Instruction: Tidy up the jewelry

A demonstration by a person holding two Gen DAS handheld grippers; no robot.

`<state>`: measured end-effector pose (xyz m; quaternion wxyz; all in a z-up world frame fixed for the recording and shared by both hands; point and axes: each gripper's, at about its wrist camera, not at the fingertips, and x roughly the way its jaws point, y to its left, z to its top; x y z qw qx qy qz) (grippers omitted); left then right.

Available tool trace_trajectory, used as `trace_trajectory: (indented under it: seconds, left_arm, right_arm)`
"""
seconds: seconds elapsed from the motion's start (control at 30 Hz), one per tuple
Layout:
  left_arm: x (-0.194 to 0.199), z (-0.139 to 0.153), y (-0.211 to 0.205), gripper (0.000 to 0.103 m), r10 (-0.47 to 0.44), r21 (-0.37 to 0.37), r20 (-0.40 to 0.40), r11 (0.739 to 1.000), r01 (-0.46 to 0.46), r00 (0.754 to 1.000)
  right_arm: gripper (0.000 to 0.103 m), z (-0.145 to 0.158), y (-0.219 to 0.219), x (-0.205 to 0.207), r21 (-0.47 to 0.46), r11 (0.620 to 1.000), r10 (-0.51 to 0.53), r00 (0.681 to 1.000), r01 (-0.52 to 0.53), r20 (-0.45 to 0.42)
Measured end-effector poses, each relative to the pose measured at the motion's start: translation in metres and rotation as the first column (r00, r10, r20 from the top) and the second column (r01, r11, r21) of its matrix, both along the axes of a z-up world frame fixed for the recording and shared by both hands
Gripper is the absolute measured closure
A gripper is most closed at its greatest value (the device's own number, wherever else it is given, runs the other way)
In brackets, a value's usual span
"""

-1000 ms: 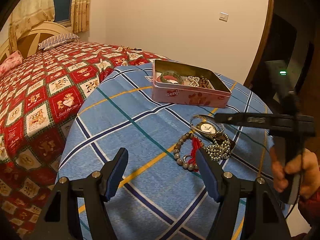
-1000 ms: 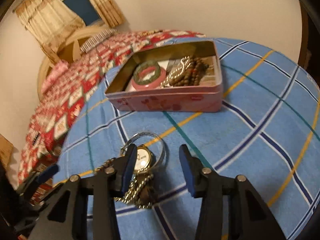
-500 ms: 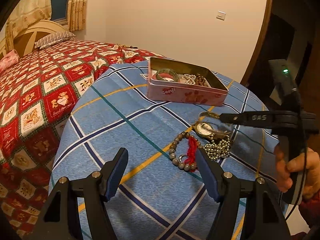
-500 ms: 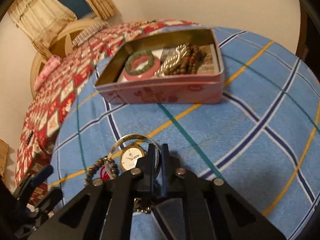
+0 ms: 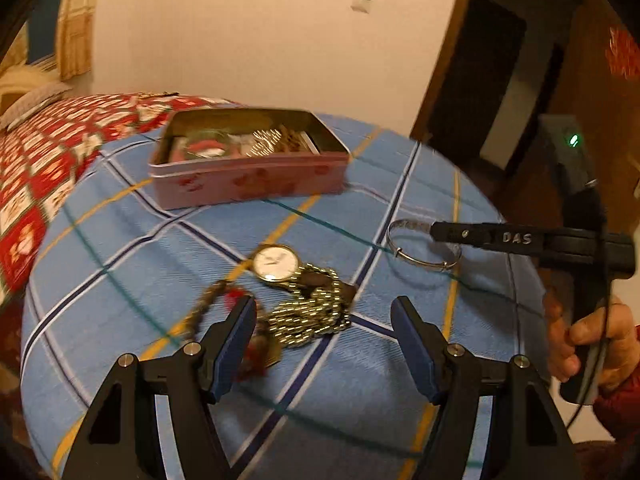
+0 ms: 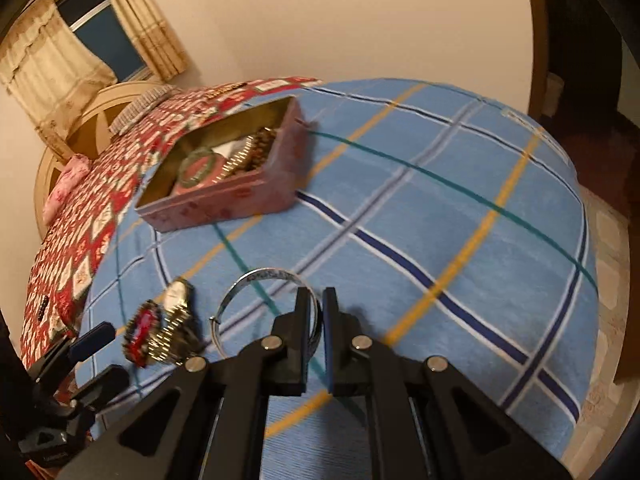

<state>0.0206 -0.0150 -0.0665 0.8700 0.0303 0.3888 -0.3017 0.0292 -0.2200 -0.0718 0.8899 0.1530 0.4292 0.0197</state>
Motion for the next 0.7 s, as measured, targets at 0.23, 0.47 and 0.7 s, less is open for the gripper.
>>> trace_trajectory:
  seconds: [0.23,0.47,0.7]
  left_arm:
    - [0.01,-0.011,-0.023,0.034,0.015,0.096,-0.038,0.995,-0.012,0.999]
    - [0.013,-0.016,-0.019,0.072,0.013,0.084,-0.071,0.996,-0.007,0.997]
    - [0.002,0.004,0.0,0.083,-0.004,-0.038,-0.02,0.999,0.003,1.0]
  right_arm:
    - [0.095,-0.006,-0.009,-0.004,-0.029,1.0,-0.001,1.0,0.0,-0.003]
    - [0.095,-0.012,-0.007,-0.005,-0.042,0.999,0.01,1.0,-0.01,-0.014]
    - [0.095,-0.013,-0.007,-0.005,-0.056,0.998,0.012,1.0,-0.013,-0.022]
